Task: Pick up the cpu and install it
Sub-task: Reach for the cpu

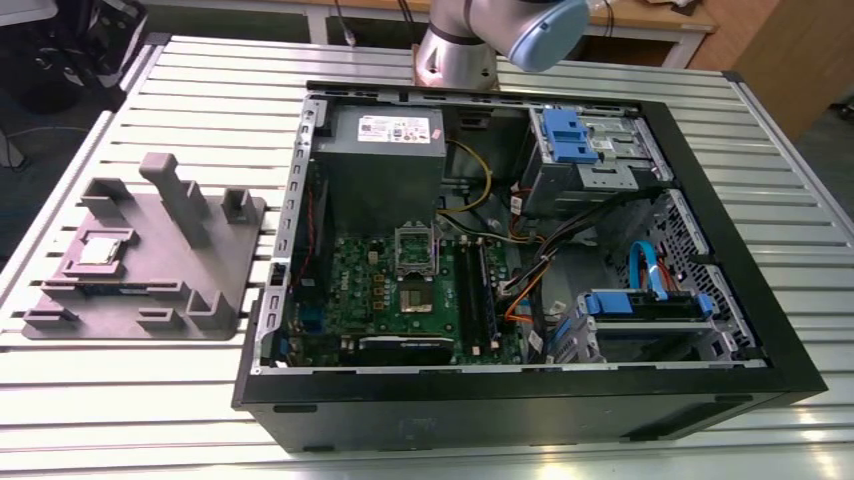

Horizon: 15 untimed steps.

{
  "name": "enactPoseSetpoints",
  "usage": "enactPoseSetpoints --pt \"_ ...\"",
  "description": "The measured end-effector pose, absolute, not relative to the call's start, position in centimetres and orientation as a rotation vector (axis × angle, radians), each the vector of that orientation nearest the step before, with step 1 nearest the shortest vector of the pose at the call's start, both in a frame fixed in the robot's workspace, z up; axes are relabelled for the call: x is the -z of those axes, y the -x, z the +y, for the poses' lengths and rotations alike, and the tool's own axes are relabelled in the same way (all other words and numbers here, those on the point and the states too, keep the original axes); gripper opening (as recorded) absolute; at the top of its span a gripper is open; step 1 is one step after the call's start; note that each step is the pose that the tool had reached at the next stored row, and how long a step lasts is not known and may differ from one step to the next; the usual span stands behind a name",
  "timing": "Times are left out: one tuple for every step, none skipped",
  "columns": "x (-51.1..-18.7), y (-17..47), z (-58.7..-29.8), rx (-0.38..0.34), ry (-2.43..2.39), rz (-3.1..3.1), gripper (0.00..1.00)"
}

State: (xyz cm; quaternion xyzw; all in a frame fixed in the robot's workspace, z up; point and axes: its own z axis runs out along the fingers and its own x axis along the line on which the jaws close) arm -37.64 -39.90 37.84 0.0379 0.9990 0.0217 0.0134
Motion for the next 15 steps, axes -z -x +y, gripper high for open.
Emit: enactPoseSetpoints --pt "-37.7 37.8 -39.9 -0.068 -0.118 3.112 0.1" --pt "-37.6 37.9 -39.9 -0.068 -0.118 3.111 0.1" --pt "-37.5 38.0 -39.9 -0.068 -0.118 3.112 0.1" --pt "-37.5 38.1 -40.0 -0.067 -0.118 3.112 0.1" --pt "-37.4 38.2 -40.0 -0.067 -0.118 3.112 0.1" --pt "-37.3 38.3 -40.0 -0.068 -0.118 3.112 0.1" --pt "-37.2 38.4 -40.0 -0.068 -0.118 3.112 0.1" --pt "-37.1 38.5 -40.1 -0.067 -0.118 3.112 0.1" --pt "-37.0 38.6 -40.1 -0.067 -0.118 3.112 0.1" --pt "-36.9 38.8 -40.1 -0.067 -0.118 3.112 0.1" --pt "-36.8 38.9 -40.2 -0.067 -0.118 3.112 0.1" --pt "-36.7 39.0 -40.2 -0.067 -0.118 3.112 0.1" --pt "-36.6 39.1 -40.2 -0.067 -0.118 3.112 0.1" --pt "-36.5 39.2 -40.3 -0.067 -0.118 3.112 0.1" --pt "-36.4 39.3 -40.3 -0.067 -0.118 3.112 0.1"
